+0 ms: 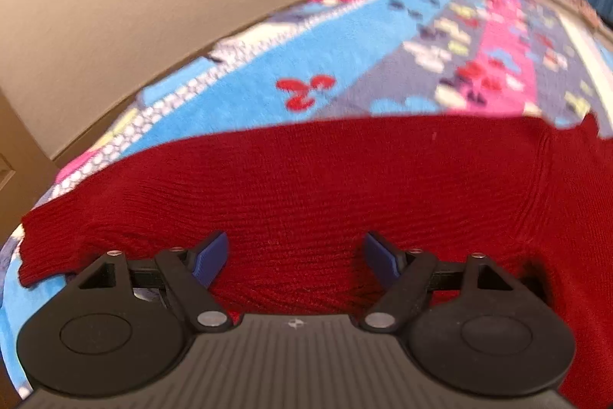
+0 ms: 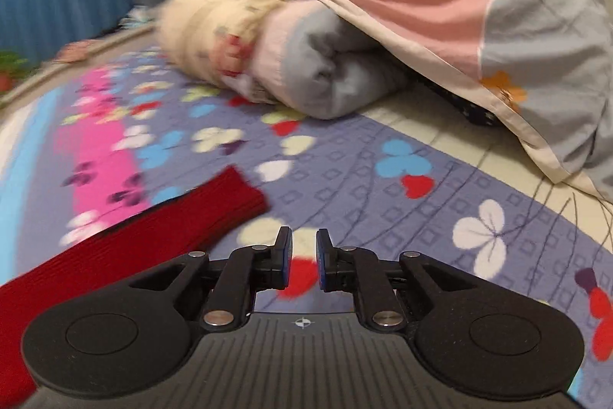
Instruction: Fold small clothes
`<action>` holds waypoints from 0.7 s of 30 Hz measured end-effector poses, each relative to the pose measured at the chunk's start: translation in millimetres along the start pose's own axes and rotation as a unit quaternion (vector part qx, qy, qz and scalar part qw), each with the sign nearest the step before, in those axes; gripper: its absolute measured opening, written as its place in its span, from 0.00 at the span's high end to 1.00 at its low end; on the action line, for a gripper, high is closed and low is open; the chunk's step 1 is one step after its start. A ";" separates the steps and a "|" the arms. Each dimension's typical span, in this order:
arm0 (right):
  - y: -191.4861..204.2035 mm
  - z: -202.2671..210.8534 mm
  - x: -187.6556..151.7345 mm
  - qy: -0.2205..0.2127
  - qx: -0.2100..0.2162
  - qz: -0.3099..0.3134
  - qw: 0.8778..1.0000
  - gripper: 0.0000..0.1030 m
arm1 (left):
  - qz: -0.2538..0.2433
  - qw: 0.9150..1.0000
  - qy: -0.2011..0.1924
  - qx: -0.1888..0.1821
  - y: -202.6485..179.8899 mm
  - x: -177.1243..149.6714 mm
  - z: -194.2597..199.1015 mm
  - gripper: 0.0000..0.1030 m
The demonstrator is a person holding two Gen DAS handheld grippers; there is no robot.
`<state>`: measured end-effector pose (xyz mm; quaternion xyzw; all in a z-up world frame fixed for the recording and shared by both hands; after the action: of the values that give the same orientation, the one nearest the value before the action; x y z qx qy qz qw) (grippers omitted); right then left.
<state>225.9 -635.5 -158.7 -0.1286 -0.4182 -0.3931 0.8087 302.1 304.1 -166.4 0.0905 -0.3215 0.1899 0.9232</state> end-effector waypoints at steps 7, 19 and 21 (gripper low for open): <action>52.3 119.9 -29.2 0.023 0.203 0.090 0.975 0.65 | -0.001 0.997 -0.074 -0.038 -6.9 1.9 83.6 0.47; 58.2 214.1 -181.2 0.184 0.291 0.240 0.908 0.63 | -0.071 0.975 0.035 -0.210 -30.0 -159.3 177.8 0.69; 54.7 219.0 -195.7 0.188 0.295 0.268 0.897 0.63 | -0.069 0.973 0.087 -0.201 -28.7 -191.7 168.6 0.69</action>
<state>73.7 -378.6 -169.1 0.0852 -0.3050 -0.0365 0.9478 81.3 173.1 -157.1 -0.0916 -0.2642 0.0648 0.9579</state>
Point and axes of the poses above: each gripper's, at about its wrist camera, not at the fingertips, and z roughly against the way its jaws point, y to its left, x to its top, the point moved 10 cm from there along -z, roughly the way its jaws point, and after that the axes turned 2 degrees about z, right-handed, at the moved point
